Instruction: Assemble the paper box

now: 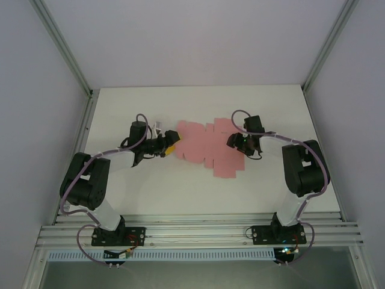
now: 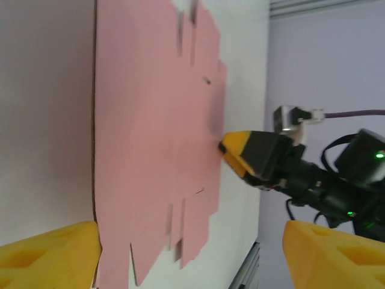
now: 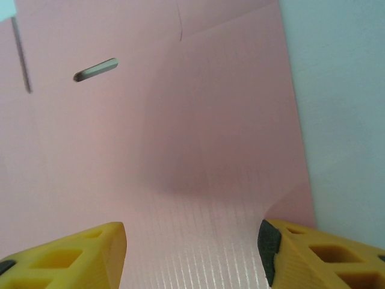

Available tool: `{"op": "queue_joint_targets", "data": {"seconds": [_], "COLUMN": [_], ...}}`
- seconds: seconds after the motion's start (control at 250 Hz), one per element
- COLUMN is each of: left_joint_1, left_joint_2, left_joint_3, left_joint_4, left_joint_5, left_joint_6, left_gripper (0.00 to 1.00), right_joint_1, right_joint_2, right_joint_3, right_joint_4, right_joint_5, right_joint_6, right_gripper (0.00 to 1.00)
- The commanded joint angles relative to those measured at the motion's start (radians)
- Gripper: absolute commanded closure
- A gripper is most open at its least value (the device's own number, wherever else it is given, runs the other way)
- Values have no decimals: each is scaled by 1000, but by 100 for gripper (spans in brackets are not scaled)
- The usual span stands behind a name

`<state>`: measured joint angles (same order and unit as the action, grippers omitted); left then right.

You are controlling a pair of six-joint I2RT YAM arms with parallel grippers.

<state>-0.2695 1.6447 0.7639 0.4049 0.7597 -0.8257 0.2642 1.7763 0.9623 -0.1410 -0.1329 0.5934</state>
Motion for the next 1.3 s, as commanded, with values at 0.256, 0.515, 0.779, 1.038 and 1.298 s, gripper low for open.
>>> {"op": "queue_joint_targets", "data": {"seconds": [0.256,0.515,0.779,1.038,1.298], "left_joint_1": [-53,-120,-125,-126,-123], "left_joint_2": [121,193,157,116,-104], "left_joint_3": [105,272,273,239,85], "left_joint_4": [54,-391,-405,-338,-70], "left_joint_5": [110,-77,-151,-137,-84], "left_joint_6": [64,365,392,409,408], "left_gripper": [38,51,65,100,100], "right_joint_1": [39,38,36,-8,-167], "right_joint_2": [107,87,72,-67,-388], "right_joint_3": [-91,-111,-107,-108,-200], "right_joint_4": [-26,-10,-18,-25,9], "right_joint_5": [-198,-200,-177,-220,-330], "right_joint_6": [8,-7,-16,-67,-119], "right_gripper": [40,40,39,31,12]}}
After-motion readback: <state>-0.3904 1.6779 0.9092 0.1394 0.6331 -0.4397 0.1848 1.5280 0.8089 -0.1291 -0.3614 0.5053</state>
